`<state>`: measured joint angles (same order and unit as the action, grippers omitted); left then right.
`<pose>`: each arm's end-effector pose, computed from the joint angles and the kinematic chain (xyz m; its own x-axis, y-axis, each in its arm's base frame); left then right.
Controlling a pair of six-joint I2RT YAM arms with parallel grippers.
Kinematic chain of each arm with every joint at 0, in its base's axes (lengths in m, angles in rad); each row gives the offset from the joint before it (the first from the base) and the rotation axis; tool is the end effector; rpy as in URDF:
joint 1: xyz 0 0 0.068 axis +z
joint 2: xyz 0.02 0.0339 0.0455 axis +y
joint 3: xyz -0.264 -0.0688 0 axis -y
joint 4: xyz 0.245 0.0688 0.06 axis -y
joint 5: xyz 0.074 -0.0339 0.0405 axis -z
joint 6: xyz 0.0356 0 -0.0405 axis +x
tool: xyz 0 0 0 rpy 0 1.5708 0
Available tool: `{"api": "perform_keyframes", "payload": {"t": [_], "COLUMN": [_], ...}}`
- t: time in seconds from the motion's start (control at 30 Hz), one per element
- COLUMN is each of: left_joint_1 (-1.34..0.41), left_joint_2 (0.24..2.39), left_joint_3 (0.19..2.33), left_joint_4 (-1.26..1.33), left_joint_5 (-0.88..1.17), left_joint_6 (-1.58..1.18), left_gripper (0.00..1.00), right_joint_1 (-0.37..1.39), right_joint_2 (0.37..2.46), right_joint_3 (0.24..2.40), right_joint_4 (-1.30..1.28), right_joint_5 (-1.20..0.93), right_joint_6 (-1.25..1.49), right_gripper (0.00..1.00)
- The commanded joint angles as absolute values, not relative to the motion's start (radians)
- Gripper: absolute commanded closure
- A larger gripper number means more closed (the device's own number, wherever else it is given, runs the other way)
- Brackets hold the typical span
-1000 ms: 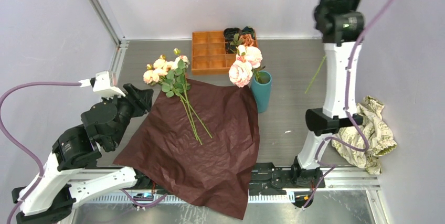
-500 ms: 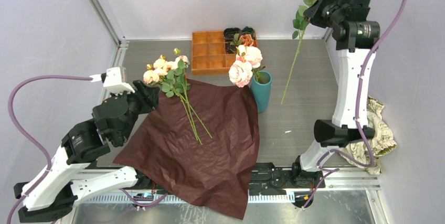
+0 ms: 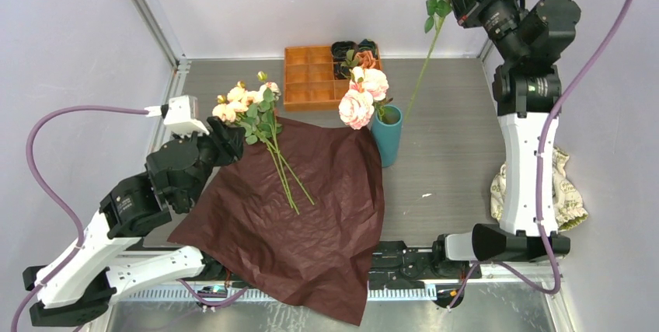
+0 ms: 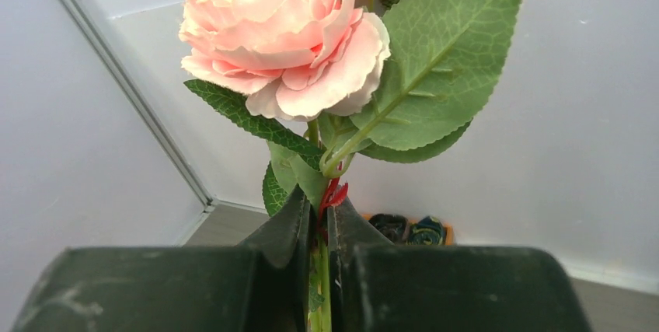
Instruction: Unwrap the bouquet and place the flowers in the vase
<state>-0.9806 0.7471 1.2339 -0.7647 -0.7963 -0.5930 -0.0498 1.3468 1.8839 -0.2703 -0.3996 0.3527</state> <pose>0.0823 -0.0771 0.4334 -0.2376 -0.3476 -0.9070 0.0793 0.9237 -0.3748 0.2446 0.0017 0.5760 0.1335 0.3120 -0.9407 -0.3997 0.8855 0.2370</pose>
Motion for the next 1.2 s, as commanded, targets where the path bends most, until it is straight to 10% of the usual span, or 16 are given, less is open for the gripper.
{"api": "perform_keyframes", "payload": {"t": [0.0, 0.87, 1.17], "left_joint_1": [-0.983, -0.983, -0.983], "left_joint_2": [0.771, 0.871, 0.861], "left_joint_3": [1.226, 1.21, 1.19], "left_joint_4": [-0.682, -0.556, -0.55], "left_joint_5": [-0.8, -0.735, -0.728], "left_joint_6": [-0.562, -0.504, -0.514], "left_gripper": [0.5, 0.45, 0.41], "right_joint_1": [-0.045, 0.119, 0.158], "right_joint_2": [1.411, 1.276, 1.16], "right_joint_3": [1.871, 1.329, 1.19], "right_joint_4": [-0.043, 0.201, 0.146], "right_joint_5": [-0.472, -0.394, -0.33], "right_joint_6": [0.362, 0.266, 0.216], "right_gripper": [0.99, 0.99, 0.34]}}
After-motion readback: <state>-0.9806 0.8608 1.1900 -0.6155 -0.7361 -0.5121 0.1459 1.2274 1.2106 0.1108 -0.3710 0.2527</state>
